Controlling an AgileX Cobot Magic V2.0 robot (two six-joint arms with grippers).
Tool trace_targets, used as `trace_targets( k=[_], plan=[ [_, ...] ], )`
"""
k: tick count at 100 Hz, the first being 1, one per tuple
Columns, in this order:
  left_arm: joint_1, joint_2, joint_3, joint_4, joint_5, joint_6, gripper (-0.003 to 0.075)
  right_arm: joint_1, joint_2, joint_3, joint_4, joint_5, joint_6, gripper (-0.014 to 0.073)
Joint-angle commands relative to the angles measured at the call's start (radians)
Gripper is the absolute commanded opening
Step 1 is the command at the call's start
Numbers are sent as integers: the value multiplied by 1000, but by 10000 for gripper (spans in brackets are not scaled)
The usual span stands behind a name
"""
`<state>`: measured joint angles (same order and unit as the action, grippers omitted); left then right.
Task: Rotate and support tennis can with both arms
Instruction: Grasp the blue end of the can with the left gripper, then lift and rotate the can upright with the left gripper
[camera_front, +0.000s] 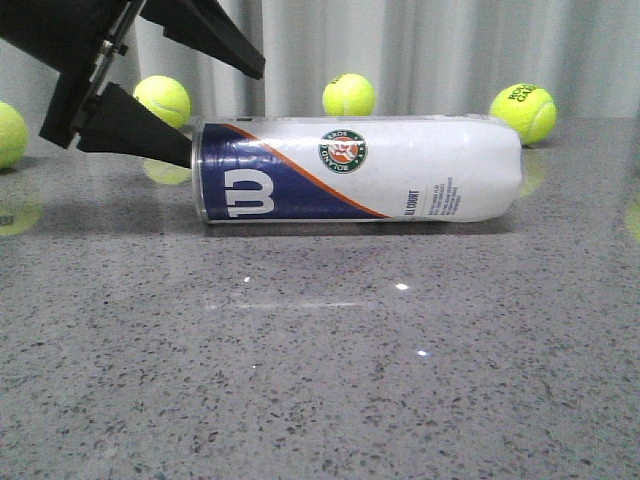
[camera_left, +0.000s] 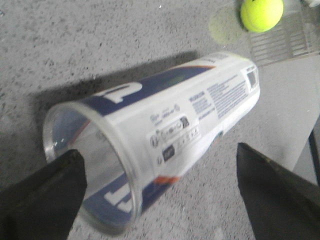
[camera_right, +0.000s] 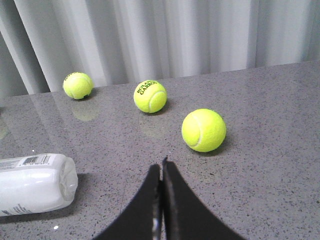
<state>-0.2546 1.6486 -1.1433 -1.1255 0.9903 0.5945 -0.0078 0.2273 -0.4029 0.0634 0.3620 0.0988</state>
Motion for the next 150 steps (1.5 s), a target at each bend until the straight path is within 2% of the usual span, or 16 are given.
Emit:
trace_targets(
  k=[1,16,40,79,91,112,135,150],
  plan=[
    [-22,-13,-32,-110,9,30,574,-8,8,-26,-9,-81,-10,-64],
    [-33,18,-32,-156,13,60,571,-8,8,-26,-9,-81,-10,-64],
    [-33,60,-32,-284,86,152,521,-8,8,-26,-9,-81,-10,-64],
    [-33,60,-32,-291,133,189,498,-8,8,-26,-9,-81,-10,-64],
    [-33,60,-32,-297,143,189,407,-8,8,-26,-9,-81,-10,-64],
    [-33,60,-32,-302,149,191,187,-8,8,-26,-9,-81,-10,-64],
    [-33,60,-32,-304,149,193,-6,-8,8,-26,-9,-81,-10,-64],
    [-33,60,-32,-318,149,193,-21,-8,8,-26,-9,-81,-10,-64]
  ],
)
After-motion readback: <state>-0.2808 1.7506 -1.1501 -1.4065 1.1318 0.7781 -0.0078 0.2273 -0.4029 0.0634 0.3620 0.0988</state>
